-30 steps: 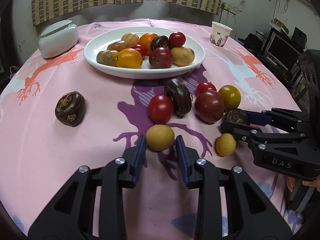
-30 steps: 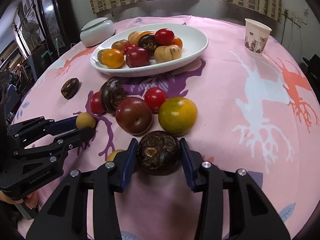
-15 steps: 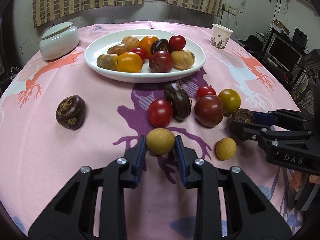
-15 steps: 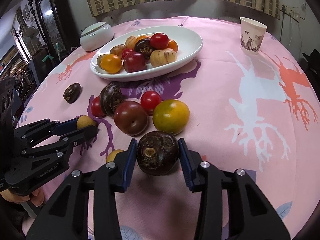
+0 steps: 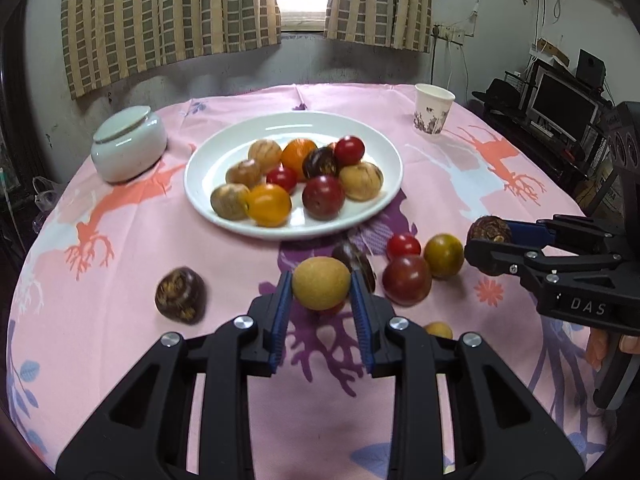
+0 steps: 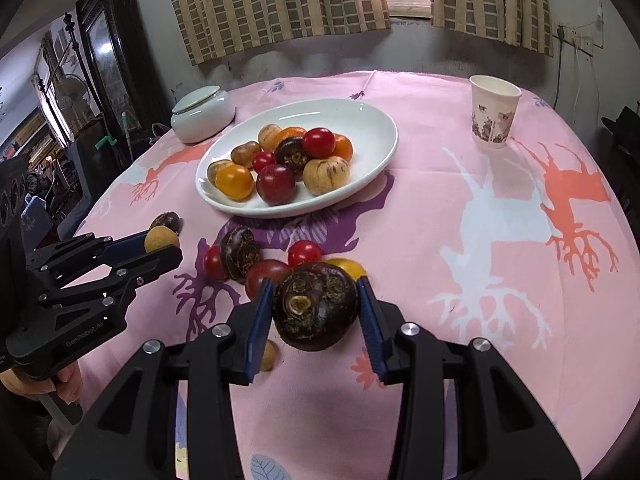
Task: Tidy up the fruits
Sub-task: 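Carry both fruits onto the white plate and open both tools, then grasp a small tan fruit with the right tool while the left tool grasps a red tomato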
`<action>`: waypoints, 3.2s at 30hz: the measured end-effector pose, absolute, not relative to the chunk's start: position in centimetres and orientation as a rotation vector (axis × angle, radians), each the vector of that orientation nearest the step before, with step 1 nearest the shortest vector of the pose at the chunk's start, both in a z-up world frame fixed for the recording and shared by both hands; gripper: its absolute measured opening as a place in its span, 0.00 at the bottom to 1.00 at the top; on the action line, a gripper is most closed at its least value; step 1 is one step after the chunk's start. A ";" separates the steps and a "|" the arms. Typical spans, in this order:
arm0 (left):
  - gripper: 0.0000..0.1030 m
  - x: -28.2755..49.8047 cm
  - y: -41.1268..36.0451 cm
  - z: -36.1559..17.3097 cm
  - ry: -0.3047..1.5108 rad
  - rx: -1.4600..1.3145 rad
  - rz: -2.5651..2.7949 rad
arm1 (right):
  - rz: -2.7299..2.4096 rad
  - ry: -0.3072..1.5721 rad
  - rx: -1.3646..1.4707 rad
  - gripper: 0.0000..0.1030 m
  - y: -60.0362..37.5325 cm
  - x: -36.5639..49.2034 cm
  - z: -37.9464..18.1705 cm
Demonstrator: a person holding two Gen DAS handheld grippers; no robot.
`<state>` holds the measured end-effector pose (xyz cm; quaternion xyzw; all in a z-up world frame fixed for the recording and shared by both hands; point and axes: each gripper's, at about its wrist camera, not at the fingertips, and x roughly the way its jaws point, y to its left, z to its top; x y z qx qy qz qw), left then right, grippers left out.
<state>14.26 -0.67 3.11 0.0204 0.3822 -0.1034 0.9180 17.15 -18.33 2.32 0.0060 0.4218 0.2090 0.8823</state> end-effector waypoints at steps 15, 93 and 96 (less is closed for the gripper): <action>0.29 21.7 -0.2 3.7 0.775 0.034 -0.148 | 0.458 0.871 0.085 0.41 -15.2 26.0 3.8; 0.95 15.0 0.2 -1.5 0.800 0.143 -0.058 | 0.628 0.977 -0.263 0.28 -12.9 14.9 -2.2; 0.95 14.9 -0.4 -1.6 0.797 0.152 -0.086 | 0.641 0.994 -0.250 0.29 -13.1 15.0 -2.4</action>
